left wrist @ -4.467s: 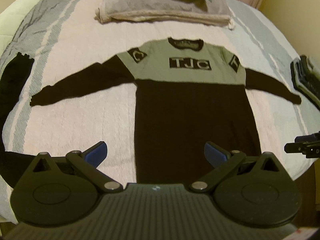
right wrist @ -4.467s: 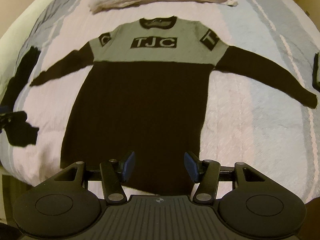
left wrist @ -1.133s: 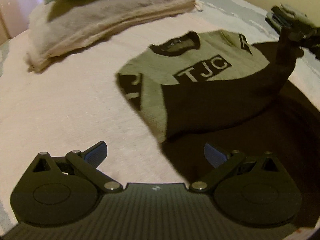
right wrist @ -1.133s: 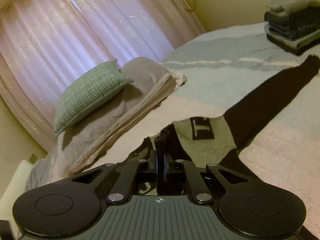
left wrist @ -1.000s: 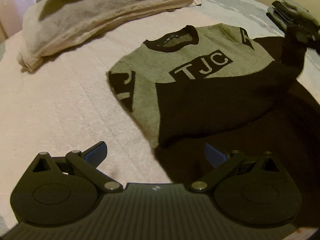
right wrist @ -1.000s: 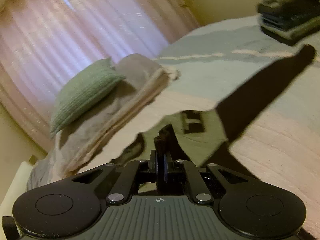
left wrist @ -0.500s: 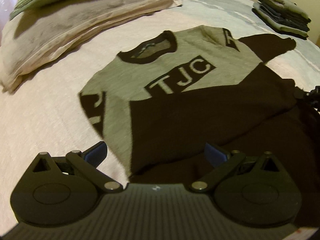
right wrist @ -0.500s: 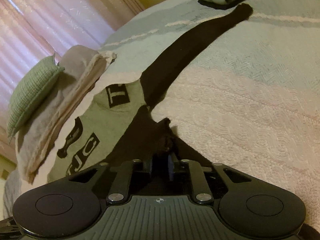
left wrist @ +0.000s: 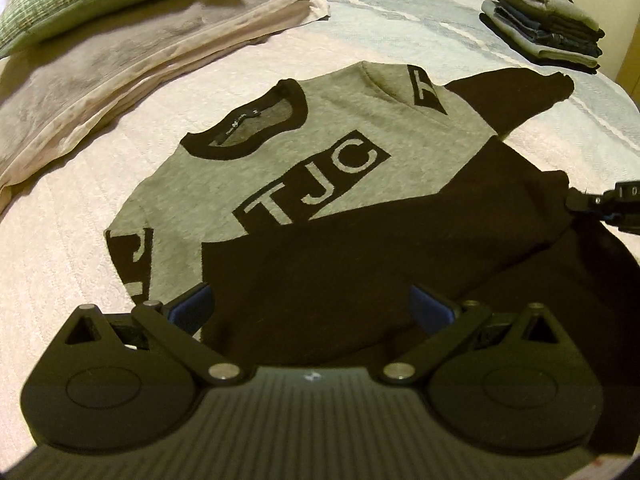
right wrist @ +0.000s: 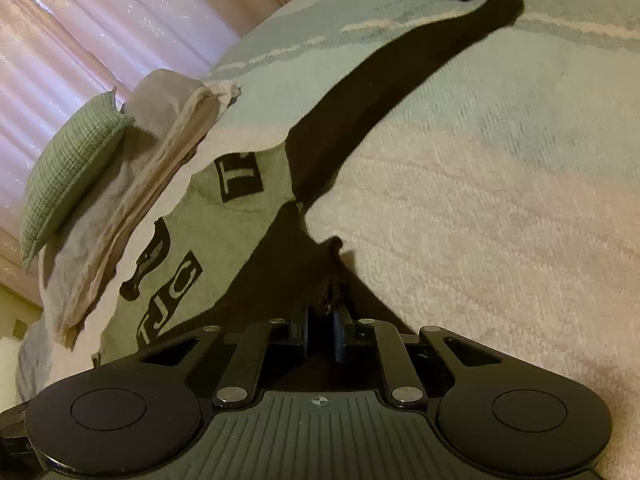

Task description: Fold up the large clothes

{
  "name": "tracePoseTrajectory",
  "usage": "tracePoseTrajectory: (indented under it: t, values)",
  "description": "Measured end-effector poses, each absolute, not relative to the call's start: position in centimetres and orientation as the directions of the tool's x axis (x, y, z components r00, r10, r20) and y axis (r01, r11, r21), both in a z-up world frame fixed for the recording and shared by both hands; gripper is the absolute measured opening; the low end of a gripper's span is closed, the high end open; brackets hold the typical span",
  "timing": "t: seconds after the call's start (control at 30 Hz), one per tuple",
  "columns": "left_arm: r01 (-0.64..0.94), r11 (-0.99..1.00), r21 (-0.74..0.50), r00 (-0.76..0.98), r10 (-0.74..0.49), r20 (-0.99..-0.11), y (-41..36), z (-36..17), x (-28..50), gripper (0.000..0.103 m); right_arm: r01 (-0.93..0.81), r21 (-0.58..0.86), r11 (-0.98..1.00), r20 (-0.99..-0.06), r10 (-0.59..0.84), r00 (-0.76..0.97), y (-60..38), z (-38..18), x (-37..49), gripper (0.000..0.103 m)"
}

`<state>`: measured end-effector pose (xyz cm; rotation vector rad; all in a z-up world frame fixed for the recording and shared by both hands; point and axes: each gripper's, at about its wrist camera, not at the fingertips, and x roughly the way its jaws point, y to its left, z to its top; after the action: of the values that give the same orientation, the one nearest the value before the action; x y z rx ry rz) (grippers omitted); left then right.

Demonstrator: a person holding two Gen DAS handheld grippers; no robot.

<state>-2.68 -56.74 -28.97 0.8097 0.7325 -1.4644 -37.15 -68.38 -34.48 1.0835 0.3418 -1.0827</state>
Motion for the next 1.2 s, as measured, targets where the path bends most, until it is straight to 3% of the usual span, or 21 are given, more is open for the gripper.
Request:
tracePoseTrajectory:
  t: [0.53,0.97,1.03,1.2]
  values:
    - [0.996,0.068,0.05,0.078,-0.514,-0.854,-55.5,-29.9,-0.9,0.101,0.833,0.544,0.101,-0.699,-0.495,0.516,-69.3,-33.6,-37.8,0.009]
    - [0.999,0.012,0.031,0.033,-0.521,-0.853,-56.1,-30.0,-3.1,0.101,0.823,0.565,0.066,-0.703,-0.484,0.521,-70.0,-34.2,-37.6,0.01]
    - [0.999,0.01,0.032,0.033,-0.519,-0.854,-56.1,-29.8,-3.2,0.101,0.819,0.57,0.07,-0.698,-0.484,0.527,-70.1,-34.1,-37.6,0.004]
    - [0.999,0.026,0.031,0.041,-0.523,-0.852,-56.2,-29.5,-3.3,0.101,0.814,0.575,0.085,-0.704,-0.455,0.545,-70.6,-34.0,-37.5,0.004]
